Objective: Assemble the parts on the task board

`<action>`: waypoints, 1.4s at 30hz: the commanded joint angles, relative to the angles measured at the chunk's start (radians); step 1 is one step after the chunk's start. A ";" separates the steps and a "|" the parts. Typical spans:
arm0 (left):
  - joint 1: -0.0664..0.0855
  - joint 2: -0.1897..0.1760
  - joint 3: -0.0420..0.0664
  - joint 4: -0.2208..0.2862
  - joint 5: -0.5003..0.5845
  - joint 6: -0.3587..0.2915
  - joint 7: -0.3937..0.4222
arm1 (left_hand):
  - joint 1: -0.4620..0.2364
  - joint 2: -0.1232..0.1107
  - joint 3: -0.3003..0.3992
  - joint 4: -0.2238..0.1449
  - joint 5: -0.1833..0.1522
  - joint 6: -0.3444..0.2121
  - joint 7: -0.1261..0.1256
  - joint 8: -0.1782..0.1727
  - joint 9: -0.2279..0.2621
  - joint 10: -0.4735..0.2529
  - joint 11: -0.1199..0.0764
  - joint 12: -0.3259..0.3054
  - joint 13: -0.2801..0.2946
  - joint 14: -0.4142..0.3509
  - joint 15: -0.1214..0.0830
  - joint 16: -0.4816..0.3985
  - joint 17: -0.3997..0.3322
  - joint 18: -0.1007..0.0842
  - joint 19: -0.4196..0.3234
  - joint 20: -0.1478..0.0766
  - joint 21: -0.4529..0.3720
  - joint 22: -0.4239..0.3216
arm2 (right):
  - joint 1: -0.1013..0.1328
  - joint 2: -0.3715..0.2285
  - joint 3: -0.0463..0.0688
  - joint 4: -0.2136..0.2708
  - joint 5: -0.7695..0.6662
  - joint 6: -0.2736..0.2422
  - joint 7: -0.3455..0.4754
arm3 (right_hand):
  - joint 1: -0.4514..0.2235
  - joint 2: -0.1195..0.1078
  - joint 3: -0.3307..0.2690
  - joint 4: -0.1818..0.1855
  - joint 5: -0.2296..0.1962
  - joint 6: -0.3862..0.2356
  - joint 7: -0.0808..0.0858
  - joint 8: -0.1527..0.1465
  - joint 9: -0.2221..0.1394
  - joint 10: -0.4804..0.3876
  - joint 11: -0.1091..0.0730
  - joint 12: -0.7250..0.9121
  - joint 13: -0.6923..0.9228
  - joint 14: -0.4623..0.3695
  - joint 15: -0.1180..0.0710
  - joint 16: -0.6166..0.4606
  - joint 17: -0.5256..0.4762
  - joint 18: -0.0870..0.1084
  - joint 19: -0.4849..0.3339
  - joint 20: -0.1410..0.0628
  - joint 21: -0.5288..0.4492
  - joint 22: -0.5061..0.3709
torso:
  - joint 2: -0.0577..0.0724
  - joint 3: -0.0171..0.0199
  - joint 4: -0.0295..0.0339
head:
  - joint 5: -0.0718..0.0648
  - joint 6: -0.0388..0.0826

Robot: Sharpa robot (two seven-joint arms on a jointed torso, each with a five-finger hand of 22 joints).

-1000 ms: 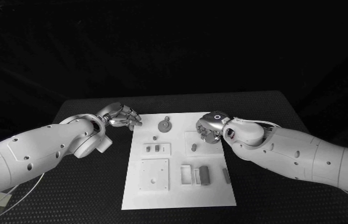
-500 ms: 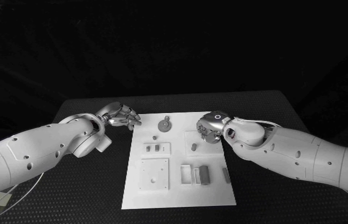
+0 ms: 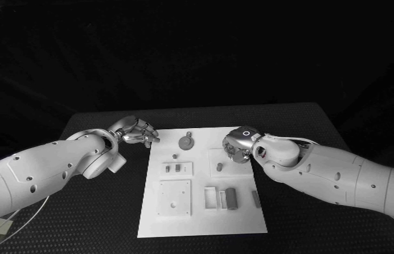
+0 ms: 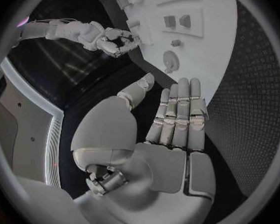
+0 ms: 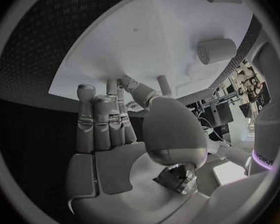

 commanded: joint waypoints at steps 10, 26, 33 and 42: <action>0.001 0.002 0.001 0.002 -0.003 0.011 0.005 | -0.007 0.004 -0.003 0.005 0.002 -0.009 -0.001 0.000 -0.001 -0.010 0.000 -0.004 -0.002 0.009 -0.002 -0.004 0.003 0.020 0.008 0.002 0.001 -0.001 | -0.014 0.006 -0.008 -0.009 -0.056 -0.006 -0.028 | 0.018 0.002 0.007 0.002 0.002 0.024 -0.006 0.013 0.016 0.027 -0.009 0.008 0.004 0.024 -0.009 0.009 0.003 0.088 0.026 -0.005 0.017 0.022 | 0.000 -0.0010 0.0006 | -0.003 -0.001; 0.001 0.003 0.001 0.000 -0.004 0.010 0.005 | -0.007 0.004 -0.004 0.006 0.002 -0.009 -0.001 0.000 -0.001 -0.010 0.000 -0.003 -0.003 0.012 -0.003 -0.005 0.007 0.021 0.011 0.002 0.002 -0.002 | -0.014 -0.010 -0.008 0.012 -0.024 -0.050 -0.024 | 0.020 -0.008 0.009 0.002 0.002 0.034 -0.010 0.017 0.024 0.039 -0.015 0.010 0.006 0.034 -0.016 0.012 0.007 0.088 0.036 -0.009 0.026 0.022 | 0.000 -0.0007 0.0012 | -0.005 0.000; 0.001 0.003 0.001 -0.001 -0.004 0.010 0.004 | -0.006 0.004 -0.004 0.007 0.002 -0.009 -0.001 0.000 -0.001 -0.010 0.000 -0.003 -0.003 0.013 -0.003 -0.006 0.009 0.021 0.012 0.001 0.002 -0.002 | -0.014 -0.025 -0.007 0.030 -0.006 -0.051 -0.021 | 0.020 -0.008 0.009 0.002 0.002 0.034 -0.010 0.017 0.024 0.040 -0.015 0.009 0.006 0.035 -0.016 0.012 0.007 0.088 0.037 -0.010 0.027 0.021 | 0.001 -0.0012 0.0011 | -0.005 0.000; 0.001 0.002 0.001 -0.002 -0.005 0.010 0.003 | -0.006 0.004 -0.005 0.007 0.002 -0.009 -0.001 0.000 -0.001 -0.011 0.000 -0.003 -0.004 0.015 -0.004 -0.006 0.011 0.021 0.013 0.001 0.003 -0.002 | -0.014 -0.034 -0.004 0.043 -0.002 -0.073 -0.021 | 0.020 -0.009 0.009 0.002 0.002 0.035 -0.011 0.018 0.025 0.041 -0.016 0.009 0.006 0.035 -0.017 0.012 0.007 0.088 0.038 -0.010 0.028 0.021 | 0.000 -0.0010 0.0006 | -0.005 0.002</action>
